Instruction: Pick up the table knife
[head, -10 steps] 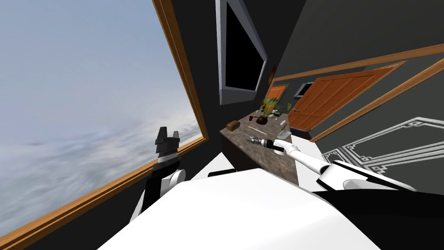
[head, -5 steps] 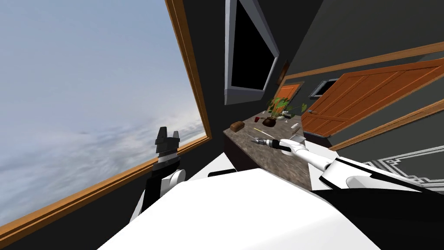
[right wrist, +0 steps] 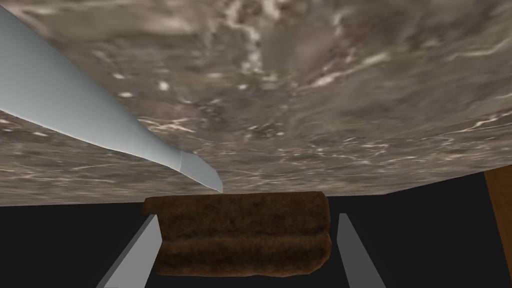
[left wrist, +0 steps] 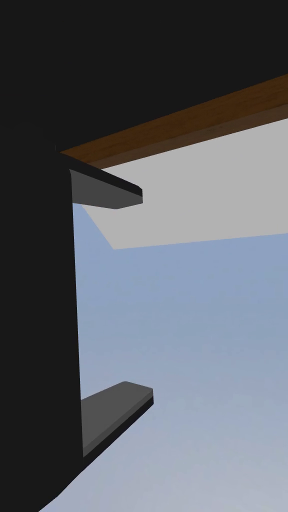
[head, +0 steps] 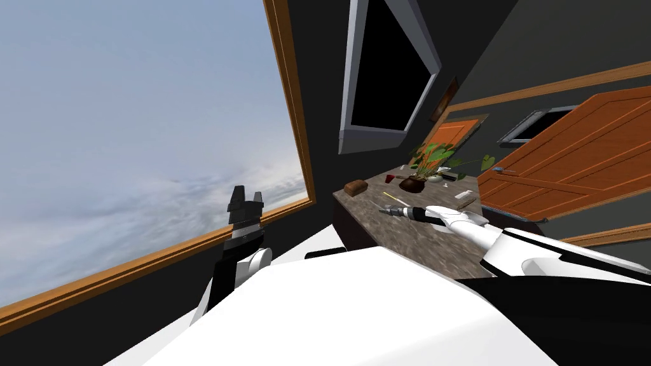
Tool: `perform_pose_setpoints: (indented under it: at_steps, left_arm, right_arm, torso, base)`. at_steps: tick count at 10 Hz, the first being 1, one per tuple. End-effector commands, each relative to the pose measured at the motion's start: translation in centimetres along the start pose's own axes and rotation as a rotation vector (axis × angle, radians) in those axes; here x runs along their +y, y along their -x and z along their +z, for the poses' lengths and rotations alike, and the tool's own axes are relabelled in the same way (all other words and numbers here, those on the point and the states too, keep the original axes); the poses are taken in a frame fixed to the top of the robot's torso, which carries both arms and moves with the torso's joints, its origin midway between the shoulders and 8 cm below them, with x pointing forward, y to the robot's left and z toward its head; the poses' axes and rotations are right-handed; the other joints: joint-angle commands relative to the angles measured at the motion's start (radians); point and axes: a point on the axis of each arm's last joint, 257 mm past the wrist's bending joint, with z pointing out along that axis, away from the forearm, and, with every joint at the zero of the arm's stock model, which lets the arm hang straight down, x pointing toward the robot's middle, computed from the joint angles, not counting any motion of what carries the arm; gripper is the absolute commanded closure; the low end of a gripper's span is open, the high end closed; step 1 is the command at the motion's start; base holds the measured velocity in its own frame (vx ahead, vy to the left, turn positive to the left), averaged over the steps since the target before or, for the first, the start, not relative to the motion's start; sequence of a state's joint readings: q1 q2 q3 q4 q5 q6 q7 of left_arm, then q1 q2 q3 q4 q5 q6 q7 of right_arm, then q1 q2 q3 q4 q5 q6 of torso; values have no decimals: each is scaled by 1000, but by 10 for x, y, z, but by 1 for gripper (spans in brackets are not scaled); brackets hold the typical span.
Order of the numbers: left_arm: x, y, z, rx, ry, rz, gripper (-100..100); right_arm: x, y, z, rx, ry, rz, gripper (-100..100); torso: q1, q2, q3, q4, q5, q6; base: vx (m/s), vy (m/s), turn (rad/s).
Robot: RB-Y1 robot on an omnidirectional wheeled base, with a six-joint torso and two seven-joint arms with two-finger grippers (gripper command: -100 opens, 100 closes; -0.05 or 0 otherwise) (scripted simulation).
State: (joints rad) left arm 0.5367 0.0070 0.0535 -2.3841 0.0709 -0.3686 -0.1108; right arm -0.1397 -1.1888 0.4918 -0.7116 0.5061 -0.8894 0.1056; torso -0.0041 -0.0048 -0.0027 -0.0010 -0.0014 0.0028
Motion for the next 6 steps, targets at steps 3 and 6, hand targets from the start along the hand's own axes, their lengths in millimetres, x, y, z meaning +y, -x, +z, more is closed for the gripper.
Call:
perform_pose_setpoints:
  at_steps: [3,6]
  left_arm:
    - [0,0,0,0,0,0,0]
    - [0,0,0,0,0,0,0]
  right_arm:
    - [-13,-28,-19,64,-35,2,-100]
    - [-14,-42,-25,98,-35,0,-100]
  torso:
    - [3,1,1,0,1,-1]
    - [1,1,0,0,0,0]
  base:
    - [15,-21,88]
    - [18,-32,104]
